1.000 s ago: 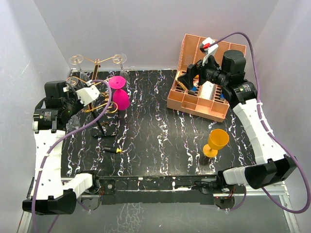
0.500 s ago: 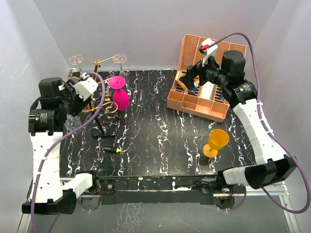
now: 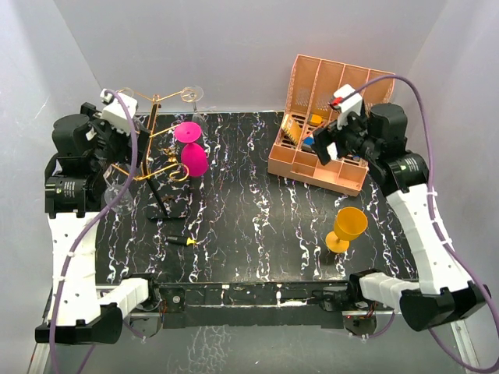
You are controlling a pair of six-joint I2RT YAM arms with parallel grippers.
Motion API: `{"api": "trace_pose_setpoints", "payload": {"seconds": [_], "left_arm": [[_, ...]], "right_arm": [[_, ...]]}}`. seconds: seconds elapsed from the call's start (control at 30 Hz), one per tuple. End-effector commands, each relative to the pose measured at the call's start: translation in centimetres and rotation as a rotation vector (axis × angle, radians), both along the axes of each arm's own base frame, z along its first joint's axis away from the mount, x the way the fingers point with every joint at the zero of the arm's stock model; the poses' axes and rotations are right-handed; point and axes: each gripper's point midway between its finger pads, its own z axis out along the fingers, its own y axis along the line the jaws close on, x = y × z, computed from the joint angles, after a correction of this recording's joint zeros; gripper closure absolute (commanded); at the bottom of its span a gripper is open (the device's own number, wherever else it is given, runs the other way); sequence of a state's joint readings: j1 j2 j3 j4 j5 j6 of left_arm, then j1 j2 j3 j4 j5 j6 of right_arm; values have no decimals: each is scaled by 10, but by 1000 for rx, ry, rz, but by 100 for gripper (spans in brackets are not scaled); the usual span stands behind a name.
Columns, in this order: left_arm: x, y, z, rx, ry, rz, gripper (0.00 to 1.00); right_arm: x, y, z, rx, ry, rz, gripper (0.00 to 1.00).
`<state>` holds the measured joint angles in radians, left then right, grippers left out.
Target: Place the wine glass upside down on the wine glass rack
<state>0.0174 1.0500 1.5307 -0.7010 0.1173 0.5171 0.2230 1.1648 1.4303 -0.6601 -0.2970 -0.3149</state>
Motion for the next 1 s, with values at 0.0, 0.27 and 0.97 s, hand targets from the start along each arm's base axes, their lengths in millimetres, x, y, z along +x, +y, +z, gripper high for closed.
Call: {"api": "trace_pose_setpoints", "payload": {"seconds": [0.0,0.27,0.97], "left_arm": [[15,5,18,-188,-104,123,3],[19,17,18,-269,-107,209,3],[24,10,2,-304,-35,179,3]], "right_arm": [[-12,-48,-13,-73,5,-147,2],[-58,-93,-63,-133,129,-273,4],[-134,-124,-169,-215,510,-343,49]]}}
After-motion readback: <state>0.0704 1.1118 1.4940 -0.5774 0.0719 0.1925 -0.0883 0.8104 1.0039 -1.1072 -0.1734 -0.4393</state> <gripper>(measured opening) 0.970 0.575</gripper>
